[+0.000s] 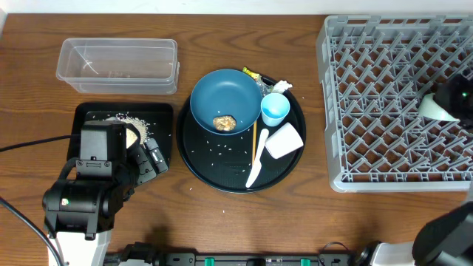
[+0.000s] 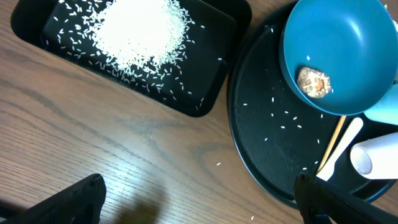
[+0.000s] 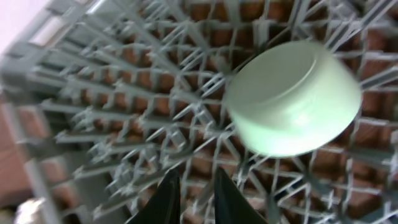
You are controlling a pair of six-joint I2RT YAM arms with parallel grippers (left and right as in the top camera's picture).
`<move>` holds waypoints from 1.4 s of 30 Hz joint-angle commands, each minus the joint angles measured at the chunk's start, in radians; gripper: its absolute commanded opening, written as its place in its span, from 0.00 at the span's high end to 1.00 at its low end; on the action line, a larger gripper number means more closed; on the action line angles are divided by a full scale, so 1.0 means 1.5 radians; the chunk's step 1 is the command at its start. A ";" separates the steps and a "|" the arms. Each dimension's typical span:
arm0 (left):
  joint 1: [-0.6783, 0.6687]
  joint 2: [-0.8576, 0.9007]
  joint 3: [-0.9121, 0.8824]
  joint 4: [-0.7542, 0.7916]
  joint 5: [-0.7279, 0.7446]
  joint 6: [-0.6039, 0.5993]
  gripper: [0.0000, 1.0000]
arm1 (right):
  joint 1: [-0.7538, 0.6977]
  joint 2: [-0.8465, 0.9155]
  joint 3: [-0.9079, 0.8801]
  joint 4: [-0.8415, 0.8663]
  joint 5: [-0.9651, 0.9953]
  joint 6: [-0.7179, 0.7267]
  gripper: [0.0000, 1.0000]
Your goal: Sort waste into correct bins and load items into the dishwasher rack
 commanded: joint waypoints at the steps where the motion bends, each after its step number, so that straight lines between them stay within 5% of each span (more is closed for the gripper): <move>1: 0.003 -0.001 0.007 -0.002 -0.008 0.004 0.02 | 0.008 0.014 0.008 0.021 0.109 -0.009 0.85; 18: 0.003 -0.001 0.007 -0.002 -0.008 0.004 0.02 | -0.016 0.130 0.022 -0.009 0.187 -0.006 0.82; 30: 0.003 -0.001 0.007 -0.002 -0.008 0.004 0.02 | -0.010 0.118 0.297 -0.264 0.091 0.011 0.76; 35: 0.003 -0.001 0.007 -0.002 -0.007 0.004 0.02 | 0.027 0.074 0.378 -0.319 -0.160 -0.087 0.58; 39: 0.003 -0.001 0.007 -0.002 -0.008 0.004 0.02 | 0.102 0.024 0.384 -0.349 -0.243 -0.145 0.07; 42: 0.003 -0.001 0.007 -0.002 -0.008 0.004 0.02 | 0.195 0.004 0.384 -0.384 -0.243 -0.183 0.01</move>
